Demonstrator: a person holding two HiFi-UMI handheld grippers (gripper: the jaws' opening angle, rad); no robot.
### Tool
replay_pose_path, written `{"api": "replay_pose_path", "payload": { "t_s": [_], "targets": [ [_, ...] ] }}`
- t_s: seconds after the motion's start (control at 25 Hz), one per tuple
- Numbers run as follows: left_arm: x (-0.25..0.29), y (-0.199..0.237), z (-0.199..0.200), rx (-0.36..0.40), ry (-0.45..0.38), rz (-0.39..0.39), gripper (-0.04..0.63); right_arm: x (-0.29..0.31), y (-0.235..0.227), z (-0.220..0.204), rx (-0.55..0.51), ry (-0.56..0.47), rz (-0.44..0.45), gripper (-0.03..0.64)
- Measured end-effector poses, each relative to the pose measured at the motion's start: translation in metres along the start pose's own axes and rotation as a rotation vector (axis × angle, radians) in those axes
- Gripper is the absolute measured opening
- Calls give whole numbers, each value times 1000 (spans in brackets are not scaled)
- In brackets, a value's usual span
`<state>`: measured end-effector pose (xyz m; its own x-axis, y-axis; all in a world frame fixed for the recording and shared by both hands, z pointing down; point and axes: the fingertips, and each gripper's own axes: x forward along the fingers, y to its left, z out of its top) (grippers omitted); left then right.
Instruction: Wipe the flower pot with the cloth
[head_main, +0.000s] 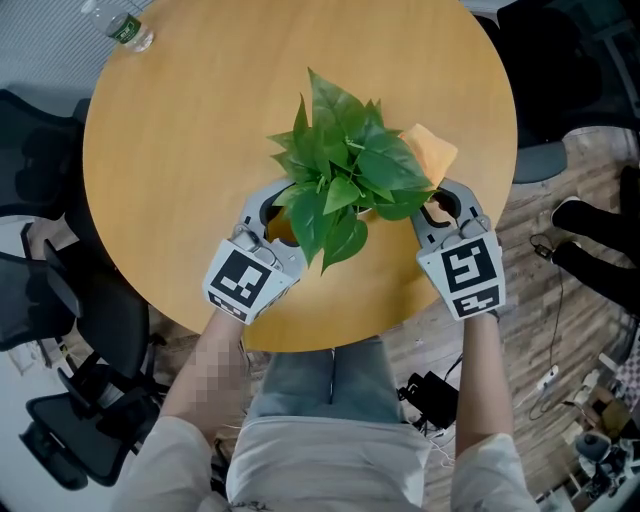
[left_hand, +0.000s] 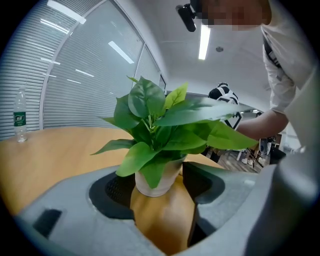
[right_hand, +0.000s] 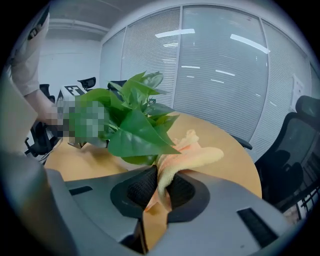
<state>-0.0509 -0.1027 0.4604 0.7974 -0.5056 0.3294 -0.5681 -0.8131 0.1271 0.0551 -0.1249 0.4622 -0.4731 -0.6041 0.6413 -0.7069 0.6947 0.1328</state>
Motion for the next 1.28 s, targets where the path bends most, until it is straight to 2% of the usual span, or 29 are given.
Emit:
{"api": "replay_pose_path", "payload": {
  "t_s": [0.44, 1.28],
  "targets": [
    [2, 2, 1, -13, -11, -4, 293, 9, 20, 1, -120, 15, 64, 46],
    [3, -3, -1, -63, -28, 81, 293, -3, 64, -9, -91, 11, 114, 46]
  ]
}}
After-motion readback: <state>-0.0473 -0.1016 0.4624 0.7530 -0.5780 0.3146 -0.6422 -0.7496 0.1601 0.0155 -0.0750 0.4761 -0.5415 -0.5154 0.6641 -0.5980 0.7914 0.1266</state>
